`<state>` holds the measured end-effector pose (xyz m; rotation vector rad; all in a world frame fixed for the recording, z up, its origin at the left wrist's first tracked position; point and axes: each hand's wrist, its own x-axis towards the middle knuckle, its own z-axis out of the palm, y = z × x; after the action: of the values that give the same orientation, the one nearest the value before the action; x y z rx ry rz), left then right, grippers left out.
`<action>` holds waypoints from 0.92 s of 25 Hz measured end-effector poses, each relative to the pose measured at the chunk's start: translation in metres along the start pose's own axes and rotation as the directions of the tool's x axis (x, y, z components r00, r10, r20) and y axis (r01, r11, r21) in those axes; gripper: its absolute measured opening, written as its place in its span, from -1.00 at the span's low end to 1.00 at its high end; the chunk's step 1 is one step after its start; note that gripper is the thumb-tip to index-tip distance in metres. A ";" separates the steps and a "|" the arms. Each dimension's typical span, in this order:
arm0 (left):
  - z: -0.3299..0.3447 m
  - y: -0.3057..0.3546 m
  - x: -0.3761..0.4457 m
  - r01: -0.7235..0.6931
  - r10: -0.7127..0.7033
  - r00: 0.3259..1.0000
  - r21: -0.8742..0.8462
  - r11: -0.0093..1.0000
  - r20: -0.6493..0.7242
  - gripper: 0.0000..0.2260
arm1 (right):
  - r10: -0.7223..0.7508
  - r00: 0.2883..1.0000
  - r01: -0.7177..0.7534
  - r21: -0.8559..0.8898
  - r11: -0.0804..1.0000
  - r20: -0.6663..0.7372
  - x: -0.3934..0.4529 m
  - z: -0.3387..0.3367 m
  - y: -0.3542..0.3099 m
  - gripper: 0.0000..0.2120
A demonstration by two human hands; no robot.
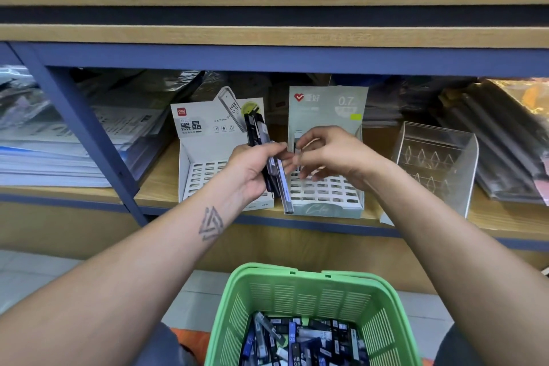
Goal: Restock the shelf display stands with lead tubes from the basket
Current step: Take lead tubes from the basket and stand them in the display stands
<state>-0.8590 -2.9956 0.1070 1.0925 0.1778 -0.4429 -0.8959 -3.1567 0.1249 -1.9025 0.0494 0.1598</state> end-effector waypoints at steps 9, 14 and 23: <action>0.012 -0.001 0.001 -0.137 0.148 0.988 0.171 0.976 -0.052 -0.86 | 0.003 0.999 0.002 -0.101 0.995 0.050 -0.002 0.001 0.006 -0.40; 0.006 0.001 0.010 -0.135 0.187 0.974 0.342 0.930 -0.124 -0.86 | 0.016 0.974 -0.031 -0.062 0.998 -0.228 0.007 -0.034 0.011 -0.84; 0.006 -0.012 0.029 -0.075 0.238 0.954 0.620 0.781 -0.184 -0.90 | -0.258 0.855 0.158 -0.247 0.956 -0.450 0.050 -0.020 0.046 -0.91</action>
<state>-0.8384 -3.0130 0.0900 1.7953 0.1694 -0.2007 -0.8495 -3.1888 0.0819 -2.0951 0.1647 -0.4787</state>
